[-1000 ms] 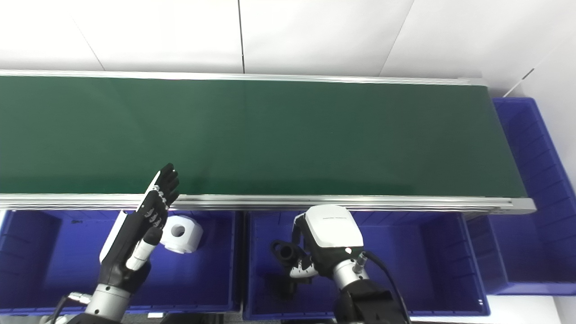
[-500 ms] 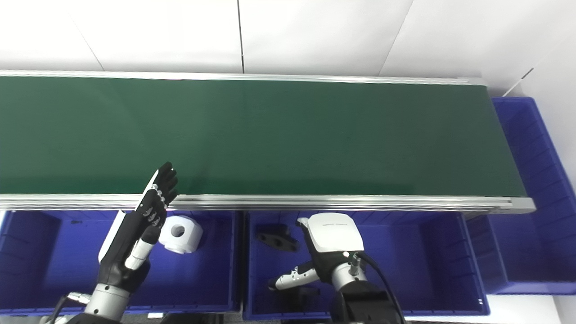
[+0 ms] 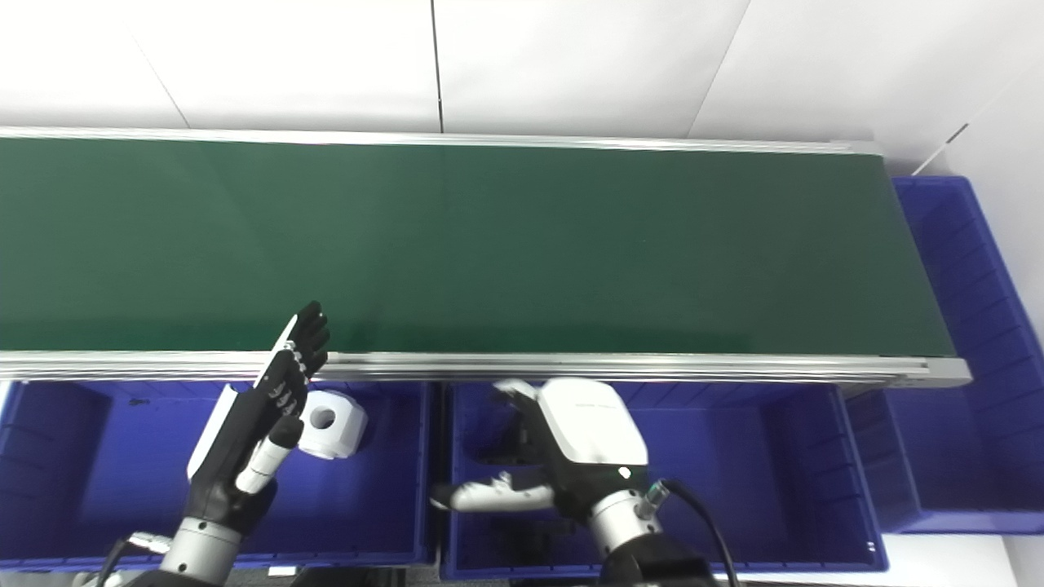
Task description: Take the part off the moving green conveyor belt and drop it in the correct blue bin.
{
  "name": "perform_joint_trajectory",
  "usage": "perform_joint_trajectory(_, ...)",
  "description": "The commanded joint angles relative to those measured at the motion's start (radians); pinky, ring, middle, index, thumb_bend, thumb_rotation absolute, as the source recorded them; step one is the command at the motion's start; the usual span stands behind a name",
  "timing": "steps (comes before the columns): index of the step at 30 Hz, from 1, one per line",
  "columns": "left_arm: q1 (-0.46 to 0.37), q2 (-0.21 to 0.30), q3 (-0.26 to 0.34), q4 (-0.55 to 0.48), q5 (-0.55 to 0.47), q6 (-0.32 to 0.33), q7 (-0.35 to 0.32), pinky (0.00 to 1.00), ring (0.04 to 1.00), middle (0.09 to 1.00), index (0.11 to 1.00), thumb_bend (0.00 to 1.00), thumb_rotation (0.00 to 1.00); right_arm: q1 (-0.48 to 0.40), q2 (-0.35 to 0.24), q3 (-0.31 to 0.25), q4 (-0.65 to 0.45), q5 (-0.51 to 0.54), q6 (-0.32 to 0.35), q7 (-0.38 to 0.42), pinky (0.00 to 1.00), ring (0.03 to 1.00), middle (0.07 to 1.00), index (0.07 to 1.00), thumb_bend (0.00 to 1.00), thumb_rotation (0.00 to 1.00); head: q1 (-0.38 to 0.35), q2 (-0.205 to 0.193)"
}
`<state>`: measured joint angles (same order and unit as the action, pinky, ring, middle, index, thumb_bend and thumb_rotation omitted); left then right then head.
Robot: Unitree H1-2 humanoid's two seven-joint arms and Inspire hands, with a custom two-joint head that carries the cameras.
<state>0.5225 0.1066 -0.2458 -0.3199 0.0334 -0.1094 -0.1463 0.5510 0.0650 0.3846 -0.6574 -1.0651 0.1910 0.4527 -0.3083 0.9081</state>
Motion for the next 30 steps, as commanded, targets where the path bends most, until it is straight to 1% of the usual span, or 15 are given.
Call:
perform_joint_trajectory(1, 0.017, 0.003, -0.008, -0.015, 0.031, -0.057, 0.002, 0.98, 0.993, 1.0, 1.0, 0.81, 0.87, 0.082, 0.085, 0.022, 0.032, 0.352, -0.196, -0.258, 0.33, 0.43, 0.562, 0.652, 0.66, 0.65, 0.004, -0.008)
perform_joint_trajectory(2, 0.018, 0.0, -0.009, -0.009, 0.035, -0.065, 0.005, 0.98, 0.989, 1.0, 1.0, 0.8, 0.87, 0.091, 0.08, 0.027, 0.076, 0.398, -0.288, -0.329, 0.37, 0.448, 0.557, 0.629, 0.62, 0.67, 0.009, -0.013)
perform_joint_trajectory(3, 0.019, -0.002, -0.01, -0.004, 0.037, -0.071, 0.007, 0.97, 0.986, 1.0, 1.0, 0.8, 0.87, 0.093, 0.072, 0.032, 0.105, 0.421, -0.347, -0.375, 0.4, 0.468, 0.558, 0.619, 0.6, 0.69, 0.01, -0.014)
perform_joint_trajectory(4, 0.019, -0.003, -0.012, 0.001, 0.041, -0.078, 0.008, 0.97, 0.986, 1.0, 1.0, 0.79, 0.87, 0.09, 0.056, 0.034, 0.152, 0.448, -0.42, -0.419, 0.41, 0.473, 0.559, 0.617, 0.6, 0.69, 0.016, -0.019)
perform_joint_trajectory(5, 0.02, -0.004, -0.014, 0.005, 0.045, -0.082, 0.009, 0.97, 0.984, 1.0, 1.0, 0.79, 0.87, 0.086, 0.043, 0.036, 0.182, 0.467, -0.465, -0.448, 0.47, 0.522, 0.578, 0.629, 0.61, 0.75, 0.016, -0.019)
perform_joint_trajectory(6, 0.022, -0.007, -0.016, 0.008, 0.047, -0.087, 0.01, 0.97, 0.983, 1.0, 1.0, 0.79, 0.87, 0.077, 0.014, 0.024, 0.235, 0.493, -0.512, -0.467, 0.49, 0.539, 0.585, 0.633, 0.61, 0.77, 0.02, -0.023)
perform_joint_trajectory(7, 0.024, -0.01, -0.017, 0.01, 0.047, -0.09, 0.012, 0.97, 0.984, 1.0, 1.0, 0.79, 0.88, 0.07, -0.007, 0.016, 0.273, 0.511, -0.545, -0.481, 0.55, 0.611, 0.655, 0.689, 0.64, 0.83, 0.021, -0.024)
perform_joint_trajectory(9, 0.026, -0.016, -0.022, 0.017, 0.05, -0.095, 0.014, 0.97, 0.984, 1.0, 1.0, 0.8, 0.88, 0.058, -0.023, -0.014, 0.358, 0.597, -0.584, -0.493, 0.61, 0.68, 0.72, 0.739, 0.67, 0.88, 0.032, -0.032)
perform_joint_trajectory(11, 0.028, -0.019, -0.025, 0.021, 0.05, -0.099, 0.013, 0.98, 0.986, 1.0, 1.0, 0.8, 0.88, 0.051, -0.02, -0.026, 0.407, 0.661, -0.607, -0.506, 0.67, 0.749, 0.782, 0.779, 0.72, 0.91, 0.041, -0.039)
perform_joint_trajectory(13, 0.032, -0.024, -0.028, 0.024, 0.048, -0.103, 0.014, 0.97, 0.985, 1.0, 1.0, 0.8, 0.88, 0.043, -0.02, -0.027, 0.445, 0.698, -0.626, -0.514, 0.69, 0.766, 0.797, 0.792, 0.74, 0.92, 0.05, -0.045)
perform_joint_trajectory(18, 0.044, -0.033, -0.034, 0.034, 0.058, -0.12, 0.019, 0.98, 0.995, 1.0, 1.0, 0.79, 0.88, 0.032, -0.039, -0.023, 0.487, 0.703, -0.627, -0.514, 0.8, 0.842, 0.853, 0.848, 0.77, 0.95, 0.069, -0.058)
perform_joint_trajectory(20, 0.05, -0.037, -0.04, 0.037, 0.06, -0.119, 0.018, 0.99, 0.999, 1.0, 1.0, 0.79, 0.87, 0.028, -0.046, -0.028, 0.509, 0.693, -0.626, -0.517, 0.82, 0.86, 0.87, 0.866, 0.79, 0.97, 0.085, -0.07)
perform_joint_trajectory(24, 0.056, -0.051, -0.05, 0.049, 0.058, -0.128, 0.021, 1.0, 0.999, 1.0, 1.0, 0.79, 0.85, 0.015, -0.061, -0.037, 0.557, 0.646, -0.653, -0.548, 0.81, 0.856, 0.872, 0.872, 0.78, 1.0, 0.109, -0.085)
perform_joint_trajectory(28, 0.064, -0.058, -0.059, 0.049, 0.052, -0.123, 0.02, 1.0, 1.0, 1.0, 1.0, 0.77, 0.83, 0.007, -0.076, -0.035, 0.58, 0.608, -0.658, -0.581, 0.8, 0.848, 0.87, 0.872, 0.77, 1.0, 0.125, -0.097)
perform_joint_trajectory(30, 0.067, -0.059, -0.064, 0.049, 0.056, -0.121, 0.02, 1.0, 1.0, 1.0, 1.0, 0.78, 0.82, 0.004, -0.081, -0.03, 0.592, 0.606, -0.659, -0.595, 0.79, 0.848, 0.868, 0.87, 0.77, 1.0, 0.13, -0.101)
